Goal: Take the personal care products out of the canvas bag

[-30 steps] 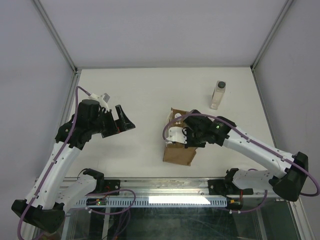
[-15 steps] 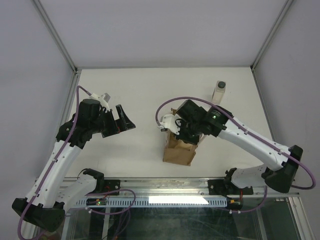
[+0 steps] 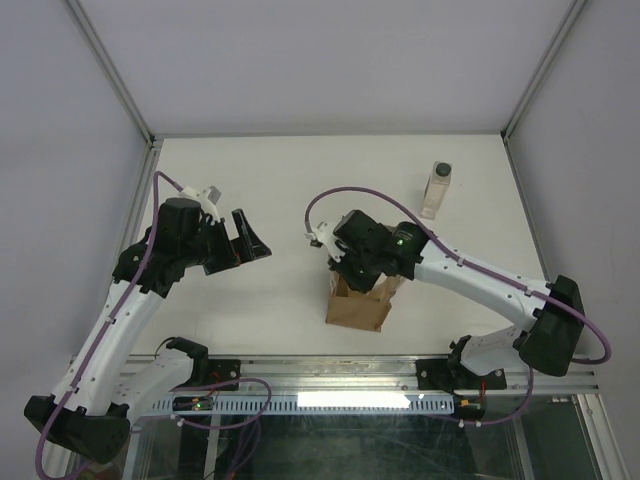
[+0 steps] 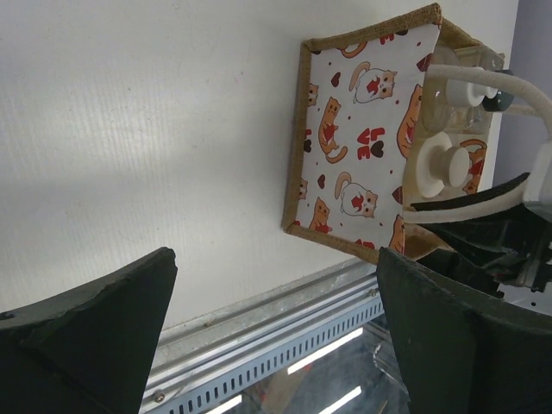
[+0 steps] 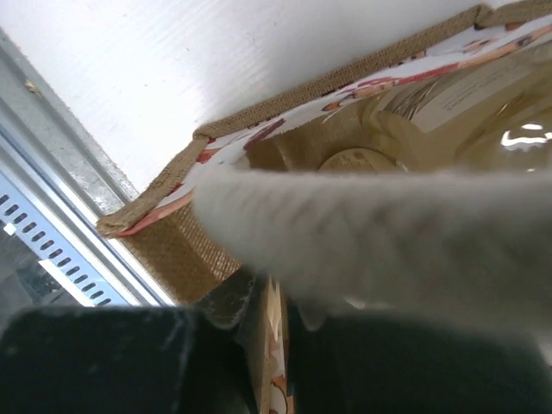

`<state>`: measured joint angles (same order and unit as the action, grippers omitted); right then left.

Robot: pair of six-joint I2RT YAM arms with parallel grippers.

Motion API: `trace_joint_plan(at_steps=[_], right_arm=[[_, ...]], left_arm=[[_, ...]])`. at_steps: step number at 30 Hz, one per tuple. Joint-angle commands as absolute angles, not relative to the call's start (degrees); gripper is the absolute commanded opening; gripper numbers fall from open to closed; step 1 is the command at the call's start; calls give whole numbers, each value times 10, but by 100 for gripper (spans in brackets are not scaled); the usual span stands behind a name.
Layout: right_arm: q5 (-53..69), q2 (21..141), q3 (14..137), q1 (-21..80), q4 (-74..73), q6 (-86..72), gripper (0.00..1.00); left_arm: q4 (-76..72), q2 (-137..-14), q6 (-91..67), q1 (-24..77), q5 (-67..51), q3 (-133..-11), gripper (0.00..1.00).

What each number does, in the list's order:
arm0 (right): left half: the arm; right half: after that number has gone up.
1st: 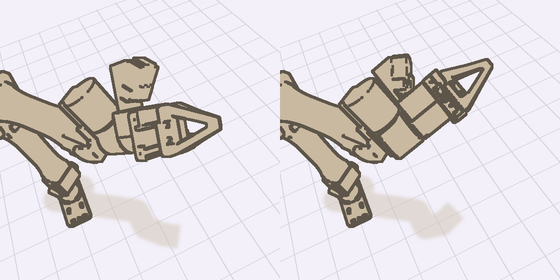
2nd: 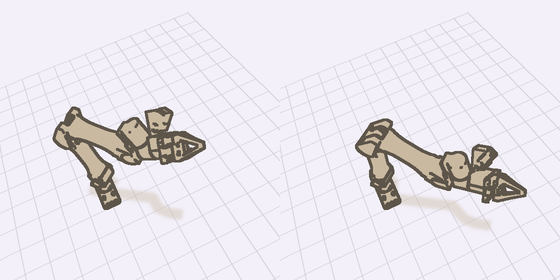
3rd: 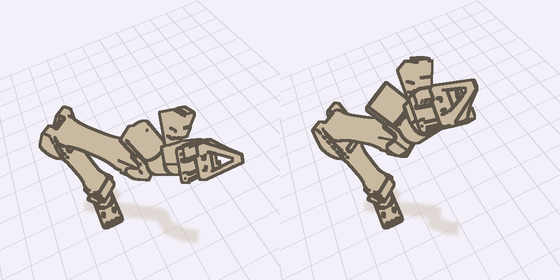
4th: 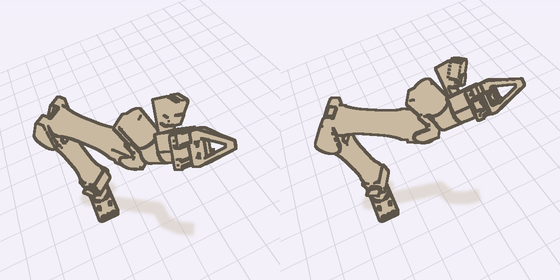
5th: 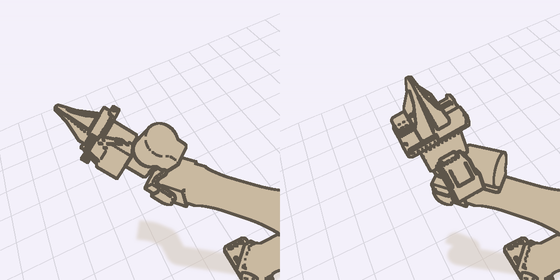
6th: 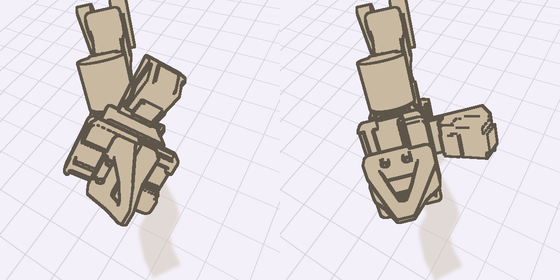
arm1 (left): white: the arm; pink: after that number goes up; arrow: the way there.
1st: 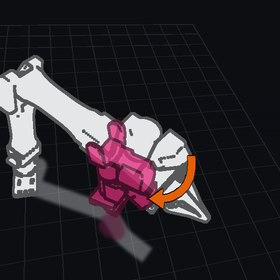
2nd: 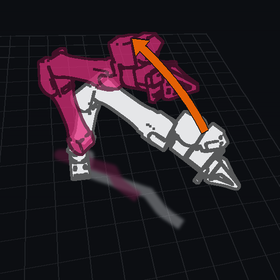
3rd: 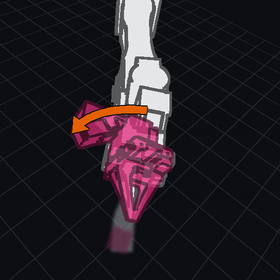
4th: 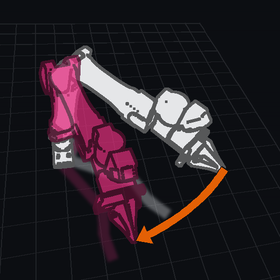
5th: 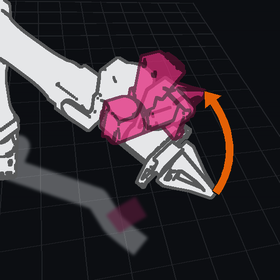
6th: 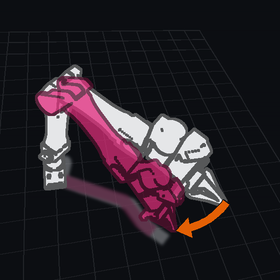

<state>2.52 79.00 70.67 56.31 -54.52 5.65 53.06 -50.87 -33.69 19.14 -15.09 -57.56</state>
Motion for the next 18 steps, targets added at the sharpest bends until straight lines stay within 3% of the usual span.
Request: trace_joint_plan(at_steps=[1,6,12,18], right_arm=[[-8,783,667,570,-500,19,15],[0,773,651,570,-509,28,26],[9,769,629,574,-487,25,29],[-7,766,625,581,-462,-1,19]], left_arm=[[505,-495,-339,193,-152,-575,99],[506,-494,-337,193,-151,-572,99],[506,-497,-335,193,-151,-572,99],[507,-497,-332,193,-151,-576,99]])
